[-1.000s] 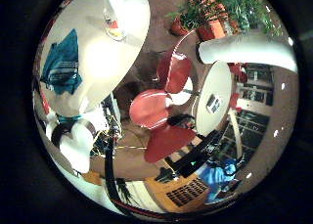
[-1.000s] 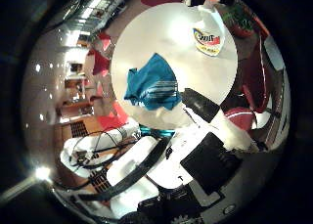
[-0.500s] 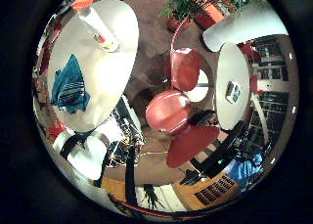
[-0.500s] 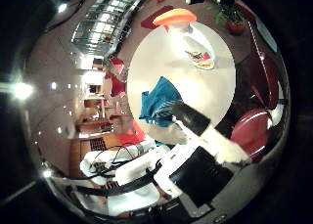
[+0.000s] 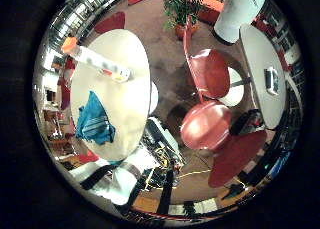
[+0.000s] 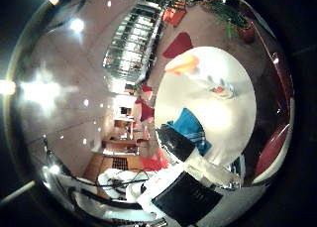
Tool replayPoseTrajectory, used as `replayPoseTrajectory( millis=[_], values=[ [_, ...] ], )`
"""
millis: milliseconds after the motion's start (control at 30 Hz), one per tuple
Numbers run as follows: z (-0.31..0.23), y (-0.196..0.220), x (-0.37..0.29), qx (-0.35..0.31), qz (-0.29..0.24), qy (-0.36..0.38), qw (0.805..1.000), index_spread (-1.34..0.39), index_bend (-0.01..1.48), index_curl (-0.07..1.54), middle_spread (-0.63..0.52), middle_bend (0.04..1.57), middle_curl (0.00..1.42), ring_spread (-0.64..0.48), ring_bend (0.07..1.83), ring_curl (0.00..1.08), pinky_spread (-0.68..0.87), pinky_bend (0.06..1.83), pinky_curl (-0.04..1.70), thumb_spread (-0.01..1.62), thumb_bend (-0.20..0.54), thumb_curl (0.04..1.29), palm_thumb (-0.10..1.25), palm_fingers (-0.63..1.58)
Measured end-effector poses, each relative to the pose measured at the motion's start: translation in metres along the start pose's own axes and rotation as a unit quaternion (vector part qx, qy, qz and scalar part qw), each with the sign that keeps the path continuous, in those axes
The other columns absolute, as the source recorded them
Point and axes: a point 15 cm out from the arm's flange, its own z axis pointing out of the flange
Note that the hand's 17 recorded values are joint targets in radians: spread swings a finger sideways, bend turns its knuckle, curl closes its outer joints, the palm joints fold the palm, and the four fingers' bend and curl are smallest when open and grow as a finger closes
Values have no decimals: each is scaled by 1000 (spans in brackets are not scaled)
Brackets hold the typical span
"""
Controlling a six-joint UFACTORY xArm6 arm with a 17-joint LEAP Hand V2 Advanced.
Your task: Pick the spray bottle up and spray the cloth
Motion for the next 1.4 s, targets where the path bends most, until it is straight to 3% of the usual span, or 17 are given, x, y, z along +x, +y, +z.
replayPoseTrajectory(
  millis=[500, 933, 1400],
  values=[
    [62, -6, 87, 41, 65, -22, 997, -200, 154, 291, 107, 266, 363, 263, 204, 247, 469, 321, 303, 1057, -23, 292, 542, 206],
    [159, -34, 49, 33, 34, -51, 998, -179, 150, 278, 117, 275, 367, 263, 255, 269, 469, 335, 307, 1061, -23, 307, 586, 197],
    [229, -54, -20, 32, 14, -108, 994, -123, 142, 252, 149, 286, 367, 250, 360, 288, 474, 425, 317, 1043, -25, 307, 567, 183]
  ],
)
